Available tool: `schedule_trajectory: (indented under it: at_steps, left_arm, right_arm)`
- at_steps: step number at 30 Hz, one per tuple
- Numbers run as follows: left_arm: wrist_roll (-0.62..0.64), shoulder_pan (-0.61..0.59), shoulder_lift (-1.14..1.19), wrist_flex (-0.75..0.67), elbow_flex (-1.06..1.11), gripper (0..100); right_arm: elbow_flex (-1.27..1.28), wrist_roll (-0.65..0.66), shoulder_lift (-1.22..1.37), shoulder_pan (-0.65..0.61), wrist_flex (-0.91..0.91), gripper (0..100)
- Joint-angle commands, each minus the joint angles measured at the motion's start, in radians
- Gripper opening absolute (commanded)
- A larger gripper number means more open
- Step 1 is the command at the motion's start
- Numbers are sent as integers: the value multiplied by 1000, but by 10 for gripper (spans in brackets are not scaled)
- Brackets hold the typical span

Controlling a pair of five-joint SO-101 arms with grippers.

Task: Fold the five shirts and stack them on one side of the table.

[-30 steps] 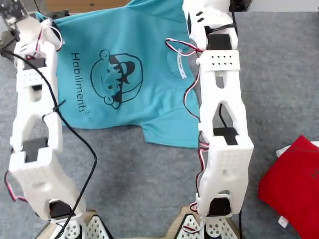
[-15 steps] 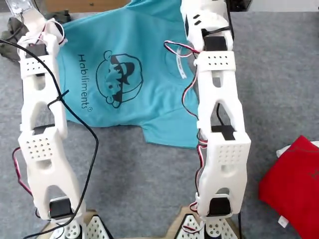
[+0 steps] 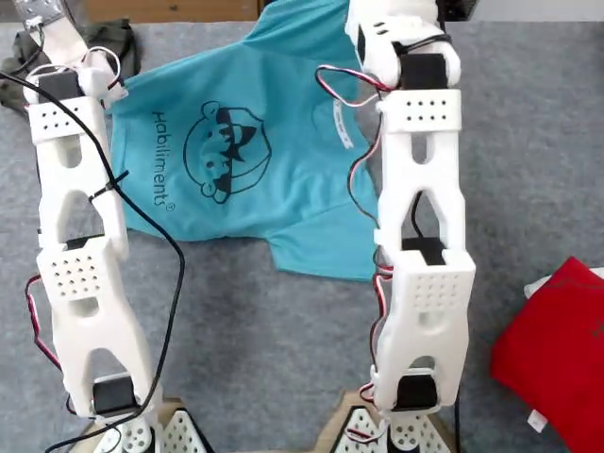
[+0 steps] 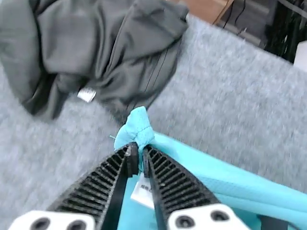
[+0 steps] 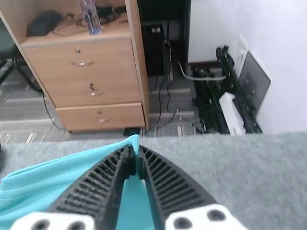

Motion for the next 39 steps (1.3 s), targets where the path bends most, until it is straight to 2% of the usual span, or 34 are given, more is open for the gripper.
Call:
schedule_trajectory:
  at_steps: [1, 7, 20, 29, 39]
  left_arm:
    - [-5, 3, -18, 126, -104, 20]
    - [-84, 48, -15, 321, -118, 20]
    - [-91, 49, -15, 466, -117, 19]
    - [-97, 12, -15, 531, -95, 19]
    - [-138, 11, -15, 529, 64, 19]
  right_arm:
    - [-120, -9, -18, 15, 149, 5]
    - [-226, -9, -15, 15, 405, 5]
    - [-266, -5, -18, 16, 816, 5]
    - [-202, -11, -27, 58, 835, 5]
    - [242, -5, -265, 35, 830, 5]
